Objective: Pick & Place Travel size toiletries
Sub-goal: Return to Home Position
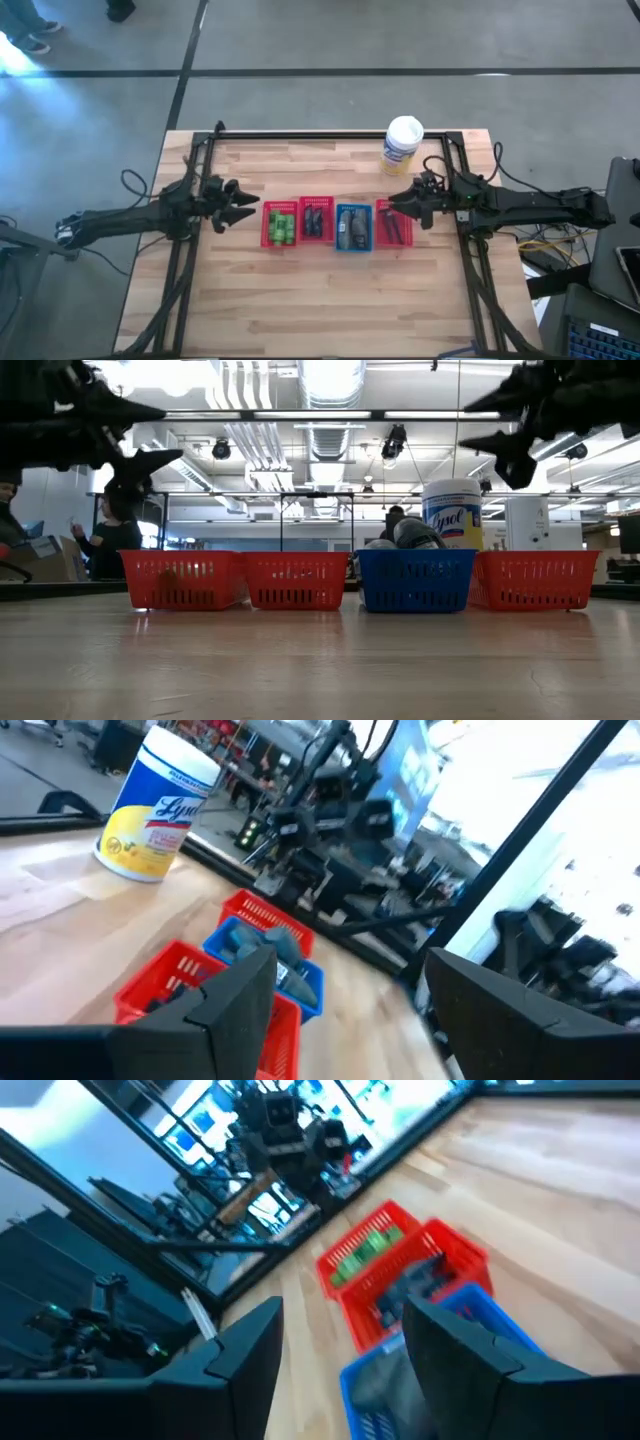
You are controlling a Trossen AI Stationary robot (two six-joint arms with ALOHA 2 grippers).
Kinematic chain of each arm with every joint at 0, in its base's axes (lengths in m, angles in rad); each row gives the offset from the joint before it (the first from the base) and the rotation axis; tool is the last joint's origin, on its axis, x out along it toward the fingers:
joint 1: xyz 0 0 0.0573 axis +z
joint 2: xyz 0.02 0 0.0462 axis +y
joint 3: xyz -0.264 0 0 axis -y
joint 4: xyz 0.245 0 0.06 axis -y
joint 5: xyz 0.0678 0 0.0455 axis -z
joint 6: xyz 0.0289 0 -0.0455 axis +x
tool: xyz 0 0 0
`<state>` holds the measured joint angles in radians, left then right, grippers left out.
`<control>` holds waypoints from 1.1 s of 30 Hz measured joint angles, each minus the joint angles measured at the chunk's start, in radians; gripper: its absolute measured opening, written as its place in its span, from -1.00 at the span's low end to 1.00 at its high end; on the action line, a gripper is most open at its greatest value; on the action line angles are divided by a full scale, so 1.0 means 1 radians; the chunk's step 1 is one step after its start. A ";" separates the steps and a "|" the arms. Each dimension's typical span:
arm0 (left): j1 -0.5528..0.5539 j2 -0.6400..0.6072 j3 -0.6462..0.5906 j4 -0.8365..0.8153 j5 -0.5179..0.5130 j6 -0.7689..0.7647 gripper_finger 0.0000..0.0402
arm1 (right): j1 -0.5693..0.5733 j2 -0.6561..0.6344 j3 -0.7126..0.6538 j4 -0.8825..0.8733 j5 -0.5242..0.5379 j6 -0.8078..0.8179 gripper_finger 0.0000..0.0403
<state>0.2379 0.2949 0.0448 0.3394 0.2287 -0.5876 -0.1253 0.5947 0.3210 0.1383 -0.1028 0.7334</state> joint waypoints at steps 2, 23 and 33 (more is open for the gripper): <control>0.000 -0.042 -0.036 -0.024 -0.001 -0.033 0.30 | 0.000 -0.004 -0.029 -0.001 0.000 0.000 -0.01; -0.019 -0.120 -0.036 -0.171 -0.019 -0.065 0.30 | 0.000 0.004 -0.312 -0.078 -0.001 -0.001 -0.30; -0.084 -0.293 -0.037 -0.289 0.051 0.330 0.30 | 0.001 0.009 -0.312 -0.100 -0.003 0.000 -0.45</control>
<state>0.1535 0.0022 0.0078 0.0504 0.2796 -0.2571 -0.1248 0.6041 0.0088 0.0380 -0.1055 0.7332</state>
